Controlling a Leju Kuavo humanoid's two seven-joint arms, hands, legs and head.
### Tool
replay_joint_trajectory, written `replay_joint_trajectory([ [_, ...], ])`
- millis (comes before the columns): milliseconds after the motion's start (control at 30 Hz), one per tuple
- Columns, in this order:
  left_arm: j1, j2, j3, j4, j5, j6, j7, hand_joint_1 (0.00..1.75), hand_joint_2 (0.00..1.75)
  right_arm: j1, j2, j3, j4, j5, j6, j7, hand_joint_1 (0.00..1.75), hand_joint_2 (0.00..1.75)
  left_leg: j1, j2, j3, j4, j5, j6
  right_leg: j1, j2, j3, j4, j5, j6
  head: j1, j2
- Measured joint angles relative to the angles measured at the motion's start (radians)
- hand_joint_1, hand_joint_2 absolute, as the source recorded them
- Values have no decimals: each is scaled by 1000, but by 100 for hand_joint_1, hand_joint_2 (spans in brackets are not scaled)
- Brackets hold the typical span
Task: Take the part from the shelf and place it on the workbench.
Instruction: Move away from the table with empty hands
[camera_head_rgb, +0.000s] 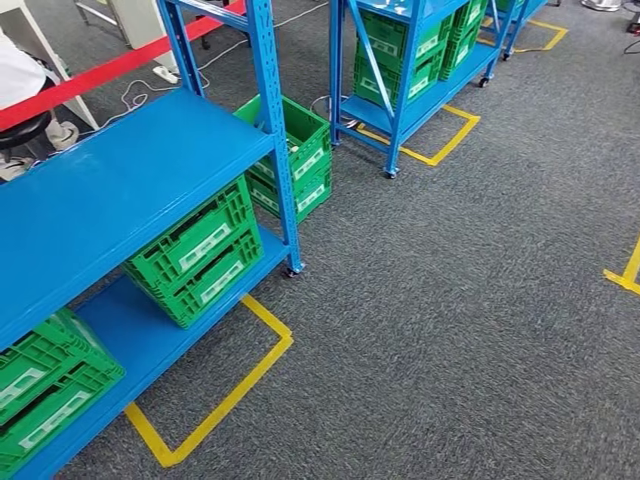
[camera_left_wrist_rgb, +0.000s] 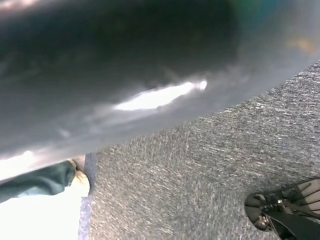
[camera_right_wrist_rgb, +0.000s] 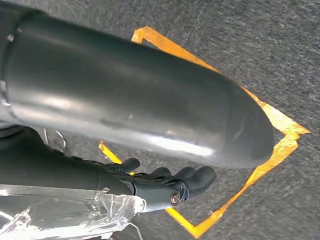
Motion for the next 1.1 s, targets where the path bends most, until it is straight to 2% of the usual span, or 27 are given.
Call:
replay_joint_trajectory([
  [67,3,1,0,0,-6,0,0,0,0,-1,0,0,0,7,0,0,0,0,2,-9,-5,-1,4,-11,3,-4,3,-3,-1,-14,-1,0],
  [133,5,0,0,0,-7,0,1,0,0,-2,1,0,0,13,0,-1,0,0,5,3,-16,18,-11,-20,3,-14,2,-6,3,-27,-3,0],
  [167,4,1,0,0,-6,0,1,0,0,-2,1,0,0,14,-1,-1,0,0,4,15,-33,53,-34,-24,3,-21,2,-7,4,-32,-6,0],
  [233,1,1,-1,0,-6,0,1,0,0,-1,1,0,0,15,-1,-1,0,0,4,36,-92,177,-97,-30,6,-36,0,-8,3,-39,-10,0],
  [267,0,1,-1,0,-6,0,1,0,0,-1,1,0,0,15,-1,-1,0,0,4,39,-121,237,-120,-30,8,-44,0,-7,3,-41,-10,0],
  [300,1,0,-1,0,-6,0,1,0,0,-1,1,0,0,15,-1,-1,0,0,4,41,-139,273,-126,-30,9,-52,0,-7,2,-42,-10,0],
  [333,2,-1,-1,0,-7,-1,1,0,0,-1,1,0,0,15,-1,-1,0,0,4,41,-138,272,-112,-28,10,-58,1,-7,1,-43,-10,0],
  [367,3,-1,-1,0,-7,-2,1,0,0,-2,1,0,0,15,0,-1,0,0,3,44,-119,234,-83,-25,11,-64,2,-7,1,-43,-10,0],
  [433,3,0,-1,0,-10,-2,1,0,0,-4,1,0,0,15,0,-1,0,0,-2,68,-53,103,-20,-15,14,-74,6,-6,-1,-40,-10,0],
  [467,0,0,-1,0,-13,-2,1,0,0,-4,1,0,0,15,0,-1,0,0,-6,80,-27,49,-4,-10,16,-79,6,-6,-3,-37,-10,0],
  [533,-3,1,-1,0,-18,-1,1,0,0,-6,1,0,0,17,0,-1,0,0,-12,90,-10,4,-2,-2,20,-90,6,-7,-4,-28,-10,0],
  [600,0,1,-2,0,-23,0,1,0,0,-8,1,0,0,19,0,-1,0,0,-10,79,-9,-4,1,7,19,-95,8,-10,-5,-18,-10,0],
  [633,2,1,-2,0,-24,0,1,0,0,-9,2,0,0,20,0,-2,0,0,-7,74,-7,-8,3,12,19,-87,4,1,-14,-13,-8,0],
  [667,2,1,-3,0,-26,0,1,0,0,-9,2,0,0,21,0,-2,0,0,-4,69,-5,-12,5,17,18,-75,-9,30,-33,-8,-6,0],
  [700,1,1,-4,0,-26,0,1,0,0,-9,3,0,0,21,0,-2,0,0,-2,64,-3,-13,6,20,17,-60,-34,83,-61,-4,-4,0],
  [767,-1,1,-5,0,-27,0,1,0,0,-8,3,-1,0,21,0,-2,0,0,-2,51,-3,-13,6,24,16,-47,-99,218,-120,-1,0,0],
  [800,-1,1,-6,0,-27,0,1,0,0,-7,3,-1,0,21,0,-1,0,0,-2,45,-2,-12,5,24,16,-45,-123,262,-131,0,0,0],
  [833,0,1,-7,0,-28,0,1,0,0,-7,3,-1,0,21,0,-1,0,0,-2,37,-1,-12,5,24,15,-44,-128,268,-121,1,0,0],
  [867,0,0,-9,0,-28,0,1,0,0,-6,3,-1,0,21,0,-1,0,0,-1,29,1,-11,4,23,13,-43,-113,230,-91,2,0,0],
  [900,0,0,-10,0,-29,0,1,0,0,-7,3,-1,0,21,1,-1,0,0,1,21,3,-10,3,20,10,-38,-81,162,-51,4,0,0],
  [967,-1,2,-11,0,-30,-1,1,0,0,-9,3,-1,1,22,1,-1,0,0,0,7,3,-4,-2,10,5,-15,-18,36,-6,5,1,0],
  [1000,-1,3,-11,0,-31,-2,1,0,0,-10,4,-1,1,22,1,-1,0,0,-1,1,2,-1,-2,4,4,-6,-1,6,-2,2,0,0],
  [1033,-1,4,-11,0,-33,-3,1,0,0,-11,4,-1,1,22,2,-1,0,0,-2,-5,-1,-1,-1,-1,5,-2,3,-2,-6,-4,-1,0],
  [1100,2,3,-13,0,-37,-5,1,0,0,-11,4,-2,1,22,2,-1,0,0,1,-10,-3,-3,2,-10,6,-13,4,-4,-2,-20,-2,0],
])
